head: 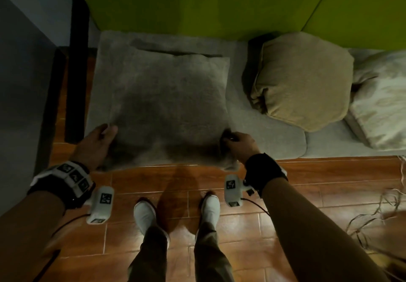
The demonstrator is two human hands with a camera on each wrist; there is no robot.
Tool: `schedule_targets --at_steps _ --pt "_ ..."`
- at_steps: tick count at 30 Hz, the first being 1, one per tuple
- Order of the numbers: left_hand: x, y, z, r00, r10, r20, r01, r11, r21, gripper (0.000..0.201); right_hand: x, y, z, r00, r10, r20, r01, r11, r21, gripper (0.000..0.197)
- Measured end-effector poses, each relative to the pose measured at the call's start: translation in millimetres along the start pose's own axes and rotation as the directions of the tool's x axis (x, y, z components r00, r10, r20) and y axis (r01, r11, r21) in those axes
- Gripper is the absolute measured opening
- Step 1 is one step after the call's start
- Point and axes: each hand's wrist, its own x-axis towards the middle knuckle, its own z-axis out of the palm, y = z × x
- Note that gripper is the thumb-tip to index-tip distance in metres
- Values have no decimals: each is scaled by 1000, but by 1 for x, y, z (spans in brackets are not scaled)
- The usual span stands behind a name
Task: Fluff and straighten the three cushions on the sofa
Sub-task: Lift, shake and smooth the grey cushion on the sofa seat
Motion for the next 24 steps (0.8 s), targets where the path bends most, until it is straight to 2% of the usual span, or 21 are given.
schedule_targets --at_steps 1,3,5,7,9,10,12,14,15,17,21,24 --pt "5 4 0 999 40 -1 -40 998 39 52 5 -1 -1 1000 -10 -12 9 999 -48 29" --pt "13 6 1 993 83 -87 -73 991 116 36 12 8 -3 997 -25 -77 18 996 -85 15" --pt "13 3 1 985 93 -145 -72 987 142 25 14 23 -6 990 -21 -140 1 990 -141 12" --pt "14 0 1 982 104 -156 -80 985 152 22 11 37 -10 976 -69 -206 12 964 -266 17" --pt "12 0 -3 971 111 -210 -88 989 115 34 1 43 -13 947 -166 -276 67 940 -335 32" --pt "9 3 -5 956 139 -258 -119 988 95 45 -6 41 -15 919 -257 -300 143 924 -353 39" --pt "-1 15 -4 904 287 -316 -265 958 109 62 -23 27 -12 843 -457 -284 323 852 -412 53" --pt "-12 37 1 839 478 -260 -444 878 181 76 -37 1 -1 808 -566 -164 433 759 -487 64" --pt "-14 48 6 832 523 -186 -484 848 216 86 -40 -14 9 793 -600 -107 470 714 -519 68" --pt "-2 64 18 857 514 -45 -478 824 305 107 -32 -38 34 765 -643 -32 526 654 -544 73" --pt "40 60 42 909 403 106 -406 800 442 130 17 -42 75 851 -526 12 445 708 -548 89" --pt "59 37 68 905 398 149 -417 765 490 135 44 -14 94 876 -481 24 394 687 -611 91"
